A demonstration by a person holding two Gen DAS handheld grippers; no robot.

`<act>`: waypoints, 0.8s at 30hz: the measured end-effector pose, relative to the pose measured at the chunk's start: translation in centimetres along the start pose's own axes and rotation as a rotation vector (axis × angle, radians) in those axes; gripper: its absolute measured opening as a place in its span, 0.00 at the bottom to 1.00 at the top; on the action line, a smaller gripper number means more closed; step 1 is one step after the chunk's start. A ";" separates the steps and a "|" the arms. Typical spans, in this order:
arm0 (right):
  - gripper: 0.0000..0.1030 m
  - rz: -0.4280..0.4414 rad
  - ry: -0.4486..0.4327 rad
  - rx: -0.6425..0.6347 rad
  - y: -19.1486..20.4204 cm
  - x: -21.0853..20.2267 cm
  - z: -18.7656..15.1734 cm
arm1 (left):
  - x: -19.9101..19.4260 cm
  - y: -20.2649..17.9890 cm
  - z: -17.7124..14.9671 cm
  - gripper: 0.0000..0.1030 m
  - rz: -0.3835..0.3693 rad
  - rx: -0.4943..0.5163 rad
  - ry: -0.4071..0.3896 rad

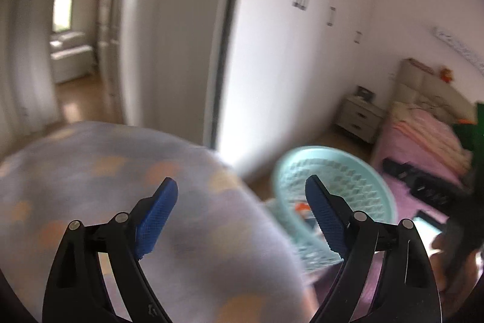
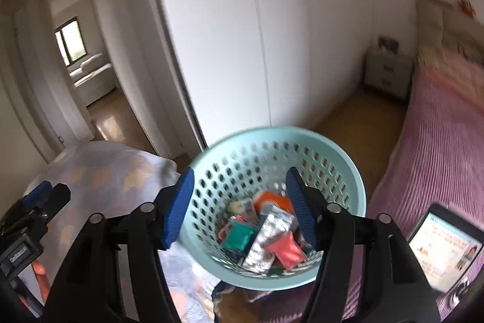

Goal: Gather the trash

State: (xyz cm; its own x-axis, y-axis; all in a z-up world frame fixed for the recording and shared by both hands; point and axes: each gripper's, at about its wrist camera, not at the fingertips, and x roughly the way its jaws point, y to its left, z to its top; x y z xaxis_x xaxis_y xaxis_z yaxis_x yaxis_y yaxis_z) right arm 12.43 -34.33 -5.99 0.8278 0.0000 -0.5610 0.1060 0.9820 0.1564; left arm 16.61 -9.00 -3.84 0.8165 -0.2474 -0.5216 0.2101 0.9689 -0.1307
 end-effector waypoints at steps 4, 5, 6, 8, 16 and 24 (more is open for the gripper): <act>0.71 -0.073 -0.138 -0.055 2.6 -1.9 -1.2 | -2.1 3.3 -1.2 0.86 0.144 -0.040 -0.055; 0.74 -0.129 -0.186 -0.056 3.1 -2.4 -1.5 | -2.3 4.0 -1.5 0.86 0.180 -0.043 -0.073; 0.79 -0.153 -0.229 -0.055 3.5 -2.9 -2.0 | -2.6 4.5 -1.8 0.86 0.234 -0.039 -0.095; 0.79 -0.138 -0.265 -0.044 4.1 -3.2 -2.5 | -2.8 5.1 -2.1 0.86 0.324 -0.001 -0.139; 0.79 -0.136 -0.328 -0.069 5.5 -3.7 -2.8 | -2.1 6.1 -2.7 0.86 0.376 -0.002 -0.188; 0.79 -0.116 -0.306 -0.047 5.9 -3.5 -2.8 | -2.5 5.4 -3.6 0.86 0.373 0.023 -0.227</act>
State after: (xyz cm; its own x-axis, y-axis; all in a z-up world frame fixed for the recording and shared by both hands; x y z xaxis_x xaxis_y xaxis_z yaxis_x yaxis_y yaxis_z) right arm 8.58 -28.02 -5.42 0.9395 -0.1624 -0.3016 0.1898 0.9797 0.0638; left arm 13.78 -3.12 -6.29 0.9359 0.1228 -0.3301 -0.1119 0.9924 0.0519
